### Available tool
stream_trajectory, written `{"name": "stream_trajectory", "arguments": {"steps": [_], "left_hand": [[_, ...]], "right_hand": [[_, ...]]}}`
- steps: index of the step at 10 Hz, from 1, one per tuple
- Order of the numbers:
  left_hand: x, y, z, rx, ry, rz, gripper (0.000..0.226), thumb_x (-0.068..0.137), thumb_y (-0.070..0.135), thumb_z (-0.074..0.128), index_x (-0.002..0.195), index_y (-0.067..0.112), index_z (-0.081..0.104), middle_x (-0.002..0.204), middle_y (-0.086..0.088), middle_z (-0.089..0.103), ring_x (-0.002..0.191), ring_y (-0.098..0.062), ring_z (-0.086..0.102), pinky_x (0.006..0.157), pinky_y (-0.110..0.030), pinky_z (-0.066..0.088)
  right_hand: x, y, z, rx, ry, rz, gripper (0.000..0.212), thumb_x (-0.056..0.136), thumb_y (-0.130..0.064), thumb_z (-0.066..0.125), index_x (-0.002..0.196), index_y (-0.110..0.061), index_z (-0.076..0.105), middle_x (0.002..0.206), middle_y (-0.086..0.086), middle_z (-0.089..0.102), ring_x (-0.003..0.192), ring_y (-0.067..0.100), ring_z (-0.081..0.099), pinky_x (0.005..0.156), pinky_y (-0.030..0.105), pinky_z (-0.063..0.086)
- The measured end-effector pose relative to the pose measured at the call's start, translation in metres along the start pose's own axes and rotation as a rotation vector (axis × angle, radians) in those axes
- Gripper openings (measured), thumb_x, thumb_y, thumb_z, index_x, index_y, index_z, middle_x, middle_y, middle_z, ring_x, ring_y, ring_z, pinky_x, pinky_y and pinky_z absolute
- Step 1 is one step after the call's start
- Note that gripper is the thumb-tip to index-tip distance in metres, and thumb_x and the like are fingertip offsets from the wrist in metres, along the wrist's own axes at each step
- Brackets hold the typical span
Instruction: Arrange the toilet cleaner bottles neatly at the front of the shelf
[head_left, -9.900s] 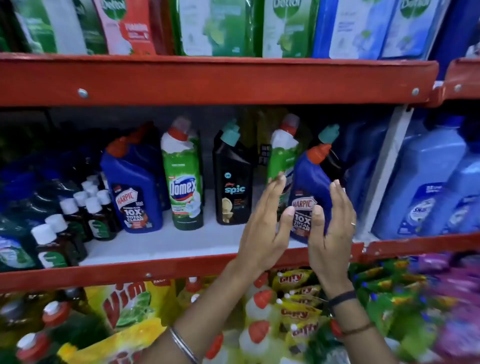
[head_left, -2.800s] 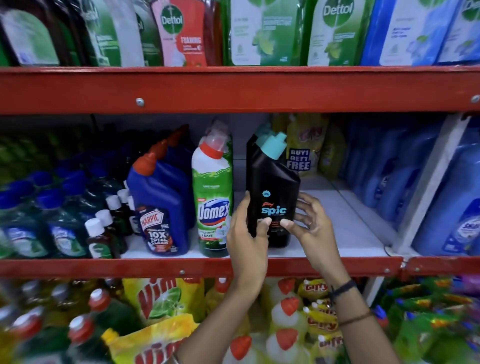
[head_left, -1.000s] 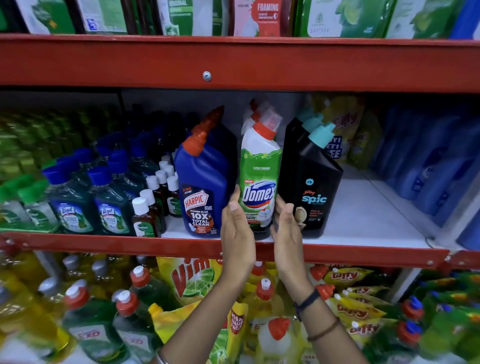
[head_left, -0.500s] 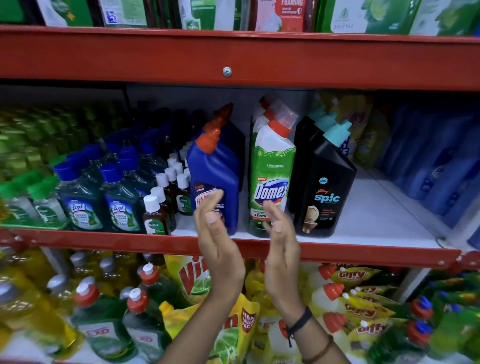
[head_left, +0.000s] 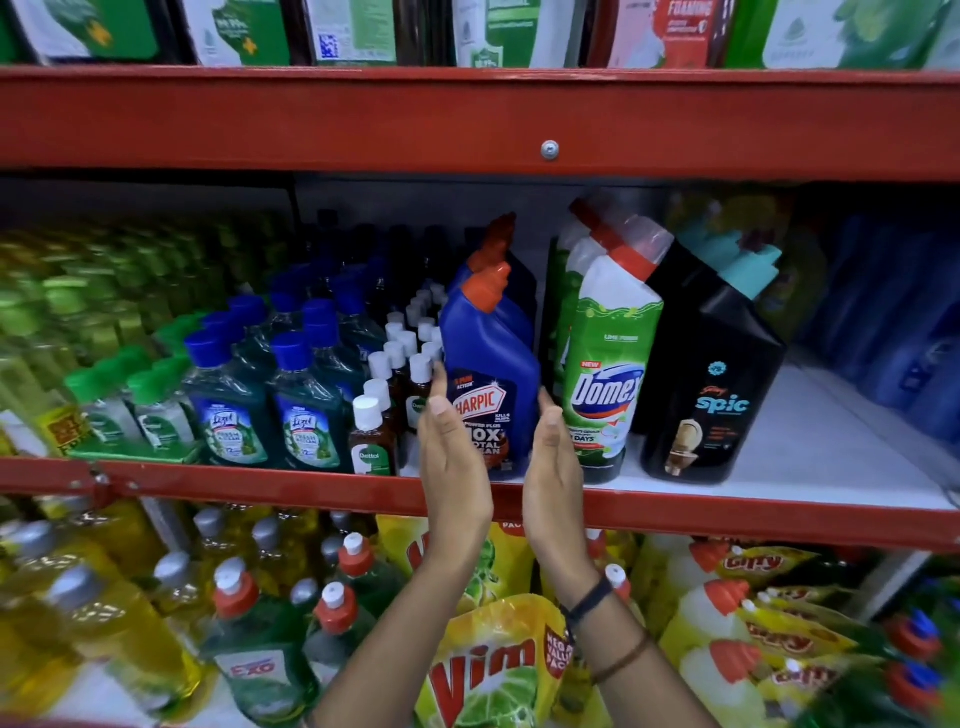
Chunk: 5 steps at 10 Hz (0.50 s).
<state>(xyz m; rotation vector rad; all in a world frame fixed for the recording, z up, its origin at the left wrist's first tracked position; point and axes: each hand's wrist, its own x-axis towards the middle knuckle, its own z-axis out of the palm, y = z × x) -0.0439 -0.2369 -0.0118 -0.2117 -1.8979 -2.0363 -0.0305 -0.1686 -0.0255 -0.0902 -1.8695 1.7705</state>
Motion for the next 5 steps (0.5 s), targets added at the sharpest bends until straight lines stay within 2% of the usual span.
{"name": "stream_trajectory", "arguments": {"steps": [1,2,3,4,5], "left_hand": [[0.002,-0.001,-0.004,-0.011,-0.008,-0.005,0.061,0.089,0.062,0.013,0.145,0.044,0.027,0.154,0.009,0.036,0.139,-0.011,0.038,0.114,-0.044,0.037],[0.003,-0.002,-0.006,-0.003,-0.01,-0.007,0.06,0.089,0.063,0.012,0.145,0.045,0.027,0.154,0.011,0.034,0.139,-0.011,0.037,0.113,-0.036,0.036],[0.004,-0.003,-0.008,0.013,-0.017,0.0,0.061,0.088,0.064,0.013,0.145,0.046,0.026,0.155,0.011,0.033,0.141,-0.011,0.034,0.113,-0.036,0.035],[-0.002,0.001,-0.009,0.047,0.008,0.062,0.058,0.092,0.061,0.017,0.145,0.039,0.028,0.156,0.009,0.03,0.143,-0.009,0.03,0.117,-0.042,0.032],[-0.005,0.011,-0.007,0.08,0.055,0.33,0.049,0.099,0.044,0.025,0.146,0.03,0.028,0.158,0.004,0.026,0.147,-0.008,0.022,0.119,-0.027,0.023]], "right_hand": [[0.0,0.0,0.002,0.004,-0.005,-0.001,0.067,0.084,-0.065,0.022,0.142,-0.034,0.035,0.147,-0.011,0.04,0.137,0.007,0.037,0.116,0.04,0.033],[0.002,0.001,0.004,-0.009,0.002,-0.018,0.056,0.084,-0.065,0.022,0.136,-0.044,0.03,0.141,-0.017,0.04,0.133,0.001,0.037,0.114,0.029,0.032],[0.0,0.003,0.004,-0.02,-0.005,-0.023,0.05,0.085,-0.065,0.022,0.131,-0.049,0.031,0.143,-0.016,0.041,0.13,-0.002,0.039,0.109,0.022,0.034],[0.0,0.0,0.0,0.022,0.004,-0.036,0.054,0.087,-0.061,0.028,0.135,-0.039,0.04,0.147,-0.006,0.046,0.131,0.003,0.044,0.111,0.031,0.038],[-0.021,0.006,-0.022,0.066,0.086,-0.131,0.045,0.091,-0.06,0.036,0.126,-0.036,0.053,0.134,-0.009,0.059,0.126,0.009,0.053,0.107,0.038,0.045]]}}
